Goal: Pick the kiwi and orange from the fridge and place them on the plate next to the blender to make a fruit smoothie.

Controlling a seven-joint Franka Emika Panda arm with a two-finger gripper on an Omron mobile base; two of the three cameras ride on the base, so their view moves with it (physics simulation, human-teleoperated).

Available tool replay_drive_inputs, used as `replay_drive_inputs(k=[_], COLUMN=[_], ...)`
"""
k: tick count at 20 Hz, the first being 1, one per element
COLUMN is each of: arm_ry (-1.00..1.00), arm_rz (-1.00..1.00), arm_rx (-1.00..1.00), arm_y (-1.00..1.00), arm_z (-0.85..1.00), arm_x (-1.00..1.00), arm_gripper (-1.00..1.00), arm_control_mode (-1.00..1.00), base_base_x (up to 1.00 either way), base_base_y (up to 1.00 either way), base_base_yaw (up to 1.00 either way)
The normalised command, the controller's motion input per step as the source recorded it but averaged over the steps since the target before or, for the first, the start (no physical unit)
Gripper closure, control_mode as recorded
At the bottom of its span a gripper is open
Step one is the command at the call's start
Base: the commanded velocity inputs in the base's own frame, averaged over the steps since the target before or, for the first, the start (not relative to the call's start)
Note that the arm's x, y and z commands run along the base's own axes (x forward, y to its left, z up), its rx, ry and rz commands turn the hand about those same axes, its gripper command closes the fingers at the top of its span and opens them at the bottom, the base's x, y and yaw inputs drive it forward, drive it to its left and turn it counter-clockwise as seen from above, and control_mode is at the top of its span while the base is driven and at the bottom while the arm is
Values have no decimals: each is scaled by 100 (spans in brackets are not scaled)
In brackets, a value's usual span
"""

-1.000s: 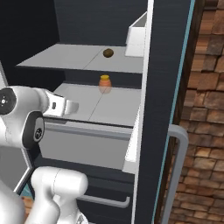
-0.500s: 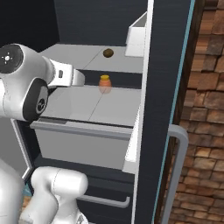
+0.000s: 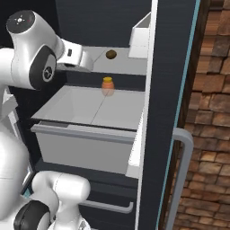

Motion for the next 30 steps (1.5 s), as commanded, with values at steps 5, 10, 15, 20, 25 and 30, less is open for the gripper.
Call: replay_drive_inputs(k=[5,10,15,20,25,30], arm_ry=[0,0,5,9,6,4], arm_rz=[-15,-6,-5,0,0,-3], arm_rx=[0,0,0,2,6,0], arm_y=[0,0,-6,-28,-13,0], arm_z=[0,-19,-10,-6,-14,-9], arm_x=[100,100,100,95,97,93], arm_gripper=[-100,-100,-100,-100,-100,-100], arm_control_mode=[-100,-100,-100,-100,-100,-100], base_base_x=[0,0,0,0,0,0], base_base_y=[0,0,0,0,0,0], base_base_yaw=[0,0,0,0,0,0])
